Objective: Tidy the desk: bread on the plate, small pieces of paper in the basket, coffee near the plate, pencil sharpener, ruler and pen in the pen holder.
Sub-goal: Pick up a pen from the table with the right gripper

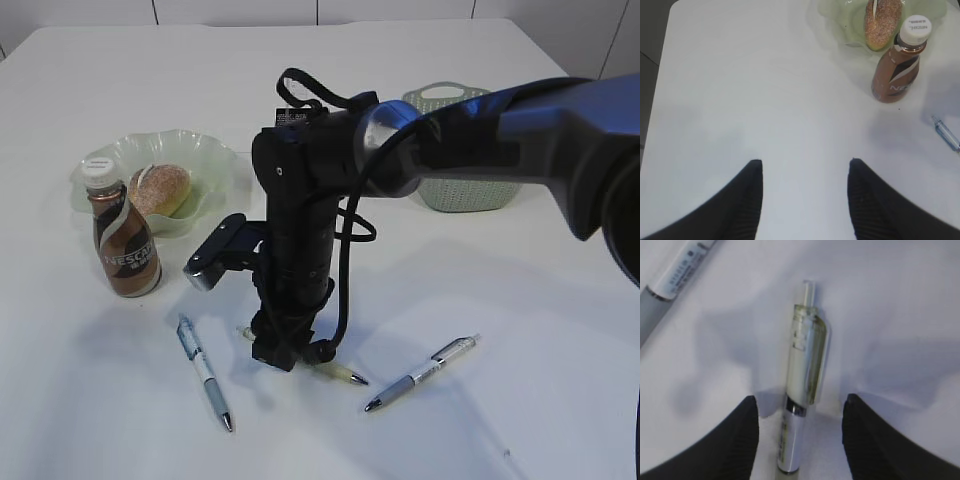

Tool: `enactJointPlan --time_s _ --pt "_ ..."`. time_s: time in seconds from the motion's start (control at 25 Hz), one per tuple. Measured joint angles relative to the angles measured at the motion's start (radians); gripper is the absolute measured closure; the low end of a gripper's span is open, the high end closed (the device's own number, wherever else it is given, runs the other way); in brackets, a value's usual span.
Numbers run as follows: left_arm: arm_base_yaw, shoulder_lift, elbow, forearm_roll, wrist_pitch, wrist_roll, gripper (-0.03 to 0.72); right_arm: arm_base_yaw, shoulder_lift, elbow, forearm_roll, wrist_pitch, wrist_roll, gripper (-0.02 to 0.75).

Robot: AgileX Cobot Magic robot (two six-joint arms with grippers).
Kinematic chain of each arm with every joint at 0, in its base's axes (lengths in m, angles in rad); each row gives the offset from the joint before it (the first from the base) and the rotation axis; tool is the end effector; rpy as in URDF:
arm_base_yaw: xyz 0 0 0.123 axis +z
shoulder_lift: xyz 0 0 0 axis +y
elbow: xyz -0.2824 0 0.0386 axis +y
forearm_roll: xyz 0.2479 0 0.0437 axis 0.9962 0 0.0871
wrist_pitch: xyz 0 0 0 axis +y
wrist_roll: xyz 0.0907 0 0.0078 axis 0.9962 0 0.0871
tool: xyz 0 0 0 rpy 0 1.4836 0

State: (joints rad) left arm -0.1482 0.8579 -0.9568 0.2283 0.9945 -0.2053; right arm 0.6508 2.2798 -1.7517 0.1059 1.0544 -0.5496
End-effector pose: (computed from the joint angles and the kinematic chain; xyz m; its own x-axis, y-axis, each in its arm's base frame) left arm 0.1502 -0.0049 0.3659 -0.7058 0.0267 -0.7079 -0.0424 0.9959 0.0798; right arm 0.3579 0.2831 0.1347 -0.4067 -0.9066 -0.1121 -0.9135 0.4045 0.0434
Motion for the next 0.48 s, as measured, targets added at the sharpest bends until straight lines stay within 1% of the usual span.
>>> enactJointPlan --time_s 0.48 --pt "0.0 0.0 0.0 0.008 0.0 0.0 0.305 0.0 0.021 0.0 -0.002 -0.02 0.0 0.309"
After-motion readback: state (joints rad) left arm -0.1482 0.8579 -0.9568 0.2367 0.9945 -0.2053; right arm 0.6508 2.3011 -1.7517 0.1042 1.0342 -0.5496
